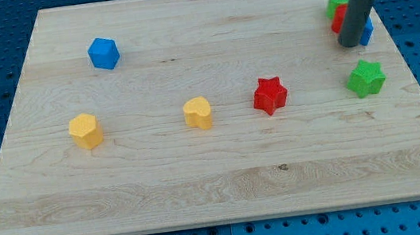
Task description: Slightly drag the green star upwards
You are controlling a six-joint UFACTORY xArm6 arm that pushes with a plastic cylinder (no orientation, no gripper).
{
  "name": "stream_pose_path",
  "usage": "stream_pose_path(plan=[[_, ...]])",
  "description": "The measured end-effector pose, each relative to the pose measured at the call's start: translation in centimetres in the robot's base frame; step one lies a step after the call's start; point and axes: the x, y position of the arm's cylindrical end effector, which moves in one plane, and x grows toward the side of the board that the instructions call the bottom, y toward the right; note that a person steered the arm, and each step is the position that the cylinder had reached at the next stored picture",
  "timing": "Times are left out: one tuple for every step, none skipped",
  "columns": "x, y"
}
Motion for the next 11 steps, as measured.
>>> stream_pose_path(plan=[[3.5, -2.3], [8.2, -3.5], [11.0, -3.1], [11.9, -0.9], [13.6, -0.8], [14.6, 0.2], [12.2, 0.9], [8.0, 0.9], [8.3, 1.2], [13.2, 3.7], [12.7, 6.4]])
